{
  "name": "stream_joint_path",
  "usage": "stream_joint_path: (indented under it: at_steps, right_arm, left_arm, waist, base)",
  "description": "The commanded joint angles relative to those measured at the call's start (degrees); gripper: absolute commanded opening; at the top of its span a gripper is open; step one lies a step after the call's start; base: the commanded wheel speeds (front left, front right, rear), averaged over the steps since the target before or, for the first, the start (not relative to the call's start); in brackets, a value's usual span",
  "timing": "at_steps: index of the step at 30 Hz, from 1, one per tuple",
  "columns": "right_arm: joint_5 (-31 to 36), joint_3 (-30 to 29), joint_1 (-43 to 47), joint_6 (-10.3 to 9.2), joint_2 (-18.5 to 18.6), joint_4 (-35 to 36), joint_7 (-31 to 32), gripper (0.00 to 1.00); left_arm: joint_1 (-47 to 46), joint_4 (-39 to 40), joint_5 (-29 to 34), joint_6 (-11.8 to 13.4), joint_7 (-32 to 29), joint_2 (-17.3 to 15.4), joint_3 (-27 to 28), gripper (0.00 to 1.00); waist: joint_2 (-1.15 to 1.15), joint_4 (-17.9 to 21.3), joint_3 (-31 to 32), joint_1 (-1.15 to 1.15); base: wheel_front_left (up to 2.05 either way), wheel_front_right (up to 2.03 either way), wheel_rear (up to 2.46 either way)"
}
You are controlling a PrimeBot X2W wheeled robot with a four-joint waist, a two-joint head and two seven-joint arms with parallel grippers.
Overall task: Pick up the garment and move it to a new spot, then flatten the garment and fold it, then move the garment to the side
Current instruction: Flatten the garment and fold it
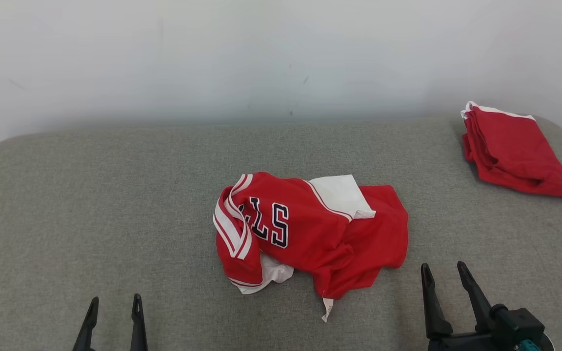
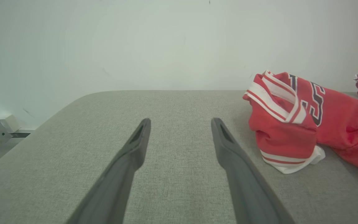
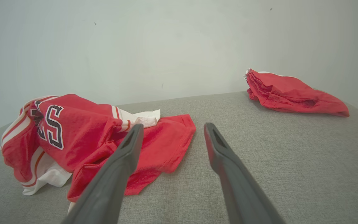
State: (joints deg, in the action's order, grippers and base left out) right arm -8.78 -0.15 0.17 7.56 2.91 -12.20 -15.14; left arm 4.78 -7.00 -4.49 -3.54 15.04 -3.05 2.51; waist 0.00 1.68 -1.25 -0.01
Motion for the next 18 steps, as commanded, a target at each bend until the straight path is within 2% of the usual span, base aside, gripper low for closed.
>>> stream_joint_path:
  at_steps: [1, 18]
  right_arm:
    - [0.51, 0.11, 0.70, -0.17, -0.05, -0.11, -0.05, 1.00]
    - [0.70, 0.03, 1.05, -0.17, -0.05, -0.92, -0.04, 1.00]
  left_arm:
    - [0.81, 0.29, 0.71, 0.16, 0.12, 0.16, -0.04, 1.00]
    - [1.46, -0.59, -0.25, 1.38, 0.12, 0.20, -1.49, 1.00]
  waist:
    - [0.00, 0.02, 0.06, 0.01]
    - [0.00, -1.06, 0.58, 0.01]
  base:
    - [0.00, 0.00, 0.00]
    - [0.00, 0.00, 0.00]
